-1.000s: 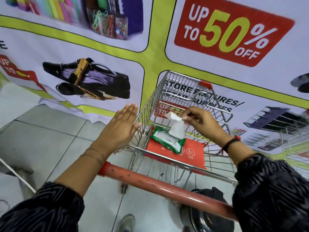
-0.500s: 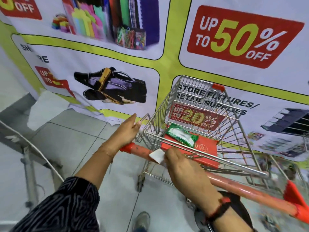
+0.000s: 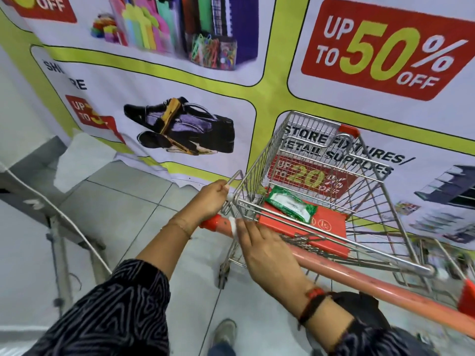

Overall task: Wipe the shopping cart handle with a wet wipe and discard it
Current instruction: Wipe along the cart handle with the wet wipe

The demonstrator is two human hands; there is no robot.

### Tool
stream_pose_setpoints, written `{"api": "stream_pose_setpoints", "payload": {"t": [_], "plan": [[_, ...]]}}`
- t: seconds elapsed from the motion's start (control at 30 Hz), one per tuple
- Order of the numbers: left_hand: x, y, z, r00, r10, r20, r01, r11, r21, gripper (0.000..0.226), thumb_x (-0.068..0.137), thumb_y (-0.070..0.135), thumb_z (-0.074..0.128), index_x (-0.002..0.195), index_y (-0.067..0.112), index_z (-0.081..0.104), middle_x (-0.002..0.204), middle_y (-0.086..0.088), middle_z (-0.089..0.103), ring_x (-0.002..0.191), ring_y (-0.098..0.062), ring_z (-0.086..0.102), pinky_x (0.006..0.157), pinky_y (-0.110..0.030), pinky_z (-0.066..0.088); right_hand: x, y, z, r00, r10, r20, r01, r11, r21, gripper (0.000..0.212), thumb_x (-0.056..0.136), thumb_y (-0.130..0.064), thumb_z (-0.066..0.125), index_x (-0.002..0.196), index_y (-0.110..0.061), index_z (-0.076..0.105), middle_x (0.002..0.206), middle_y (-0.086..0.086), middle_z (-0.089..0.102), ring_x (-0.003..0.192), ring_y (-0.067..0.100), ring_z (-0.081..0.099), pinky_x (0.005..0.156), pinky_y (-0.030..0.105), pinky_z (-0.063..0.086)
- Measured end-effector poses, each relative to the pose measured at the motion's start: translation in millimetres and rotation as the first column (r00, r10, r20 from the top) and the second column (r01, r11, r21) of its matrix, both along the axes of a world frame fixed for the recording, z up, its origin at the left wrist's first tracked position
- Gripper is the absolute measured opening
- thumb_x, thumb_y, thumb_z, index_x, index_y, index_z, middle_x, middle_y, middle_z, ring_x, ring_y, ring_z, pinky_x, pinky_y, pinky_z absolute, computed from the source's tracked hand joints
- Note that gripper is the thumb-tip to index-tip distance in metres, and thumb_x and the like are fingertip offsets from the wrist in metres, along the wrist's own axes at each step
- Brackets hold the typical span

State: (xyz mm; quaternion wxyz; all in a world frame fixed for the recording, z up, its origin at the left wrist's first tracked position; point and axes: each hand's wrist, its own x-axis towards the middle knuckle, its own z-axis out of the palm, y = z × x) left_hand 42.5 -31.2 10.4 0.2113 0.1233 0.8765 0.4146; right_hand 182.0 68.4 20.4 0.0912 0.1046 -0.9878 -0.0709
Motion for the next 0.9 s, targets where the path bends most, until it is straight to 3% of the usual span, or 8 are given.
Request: {"api": "stream_pose_setpoints", "payload": {"t": [0.07, 0.13, 0.23, 0.4, 0.53, 0.67, 0.8, 0.9], "plan": [[-2, 0, 0, 1.0, 0.001, 0.003, -0.001, 1.0, -0.009, 0.034, 0.097, 0.018, 0.031, 0.126, 0.004, 0.041, 0.126, -0.025, 0.051, 0.108, -0.037, 0.053, 0.095, -0.042, 0.043, -14, -20, 1, 1.0, -0.03, -0.009, 0.03, 1.0, 0.001, 0.051, 0.073, -0.019, 0.033, 0.109, -0.01, 0.067, 0.087, 0.001, 0.075, 0.068, 0.011, 0.068, 0.06, 0.02, 0.055], [-2, -1, 0, 1.0, -0.011, 0.006, 0.012, 1.0, -0.025, 0.034, 0.097, 0.019, 0.029, 0.124, 0.004, 0.042, 0.124, -0.026, 0.052, 0.107, -0.038, 0.054, 0.095, -0.046, 0.043, -18, -28, -2, 0.999, -0.039, -0.032, 0.04, 0.999, 0.017, 0.05, 0.073, -0.023, 0.035, 0.111, -0.011, 0.066, 0.085, -0.001, 0.074, 0.067, 0.011, 0.066, 0.059, 0.021, 0.054], [-1, -1, 1, 0.999, -0.037, -0.022, 0.036, 0.999, -0.017, 0.033, 0.097, 0.019, 0.03, 0.122, 0.001, 0.044, 0.119, -0.027, 0.055, 0.1, -0.035, 0.055, 0.089, -0.039, 0.044, -5, -12, -2, 0.997, -0.074, 0.008, 0.074, 0.997, 0.02, 0.053, 0.064, -0.031, 0.054, 0.111, -0.008, 0.066, 0.083, 0.004, 0.073, 0.066, 0.015, 0.066, 0.058, 0.023, 0.054], [0, 2, 1, 0.994, -0.031, -0.108, 0.026, 0.998, -0.054, 0.034, 0.097, 0.019, 0.03, 0.122, 0.003, 0.045, 0.115, -0.023, 0.057, 0.081, -0.024, 0.05, 0.071, -0.026, 0.034, 23, 18, -14, 0.986, -0.159, -0.045, 0.159, 0.987, -0.008, 0.045, 0.075, -0.017, 0.034, 0.113, -0.001, 0.05, 0.079, 0.01, 0.07, 0.061, 0.024, 0.063, 0.057, 0.029, 0.053], [-1, 1, 2, 0.98, -0.034, -0.196, 0.01, 0.992, -0.123, 0.03, 0.096, 0.017, 0.03, 0.109, 0.0, 0.051, 0.104, -0.026, 0.062, 0.069, -0.025, 0.053, 0.063, -0.027, 0.034, 5, -11, -15, 0.978, -0.198, -0.069, 0.196, 0.98, -0.034, 0.048, 0.073, -0.017, 0.031, 0.108, -0.004, 0.06, 0.081, 0.01, 0.071, 0.062, 0.025, 0.063, 0.058, 0.032, 0.055], [1, -1, 7, 0.959, -0.02, -0.283, -0.044, 0.975, -0.218, 0.03, 0.095, 0.019, 0.034, 0.109, 0.001, 0.054, 0.107, -0.027, 0.062, 0.092, -0.037, 0.056, 0.073, -0.035, 0.042, -7, -22, -15, 0.987, -0.138, -0.08, 0.137, 0.99, -0.019, 0.044, 0.075, -0.018, 0.031, 0.116, -0.009, 0.045, 0.086, 0.003, 0.07, 0.065, 0.02, 0.063, 0.061, 0.027, 0.053], [26, -7, 11, 0.763, -0.193, -0.617, 0.069, 0.973, -0.218, 0.039, 0.094, 0.025, 0.031, 0.121, 0.003, 0.05, 0.118, -0.021, 0.062, 0.11, -0.034, 0.057, 0.098, -0.043, 0.041, 18, 13, -17, 0.983, -0.176, -0.05, 0.173, 0.984, -0.053, 0.048, 0.073, -0.018, 0.032, 0.119, -0.009, 0.043, 0.087, 0.004, 0.071, 0.065, 0.02, 0.063, 0.06, 0.026, 0.053], [42, -22, 3, 0.637, -0.419, -0.647, 0.211, 0.902, -0.377, 0.054, 0.095, 0.035, 0.016, 0.124, 0.001, 0.047, 0.124, -0.019, 0.058, 0.118, -0.033, 0.052, 0.103, -0.047, 0.028, 49, 50, -23, 0.97, -0.242, -0.03, 0.241, 0.97, -0.029, 0.047, 0.074, -0.018, 0.034, 0.119, -0.007, 0.043, 0.085, 0.008, 0.071, 0.066, 0.025, 0.064, 0.066, 0.032, 0.055]]}}
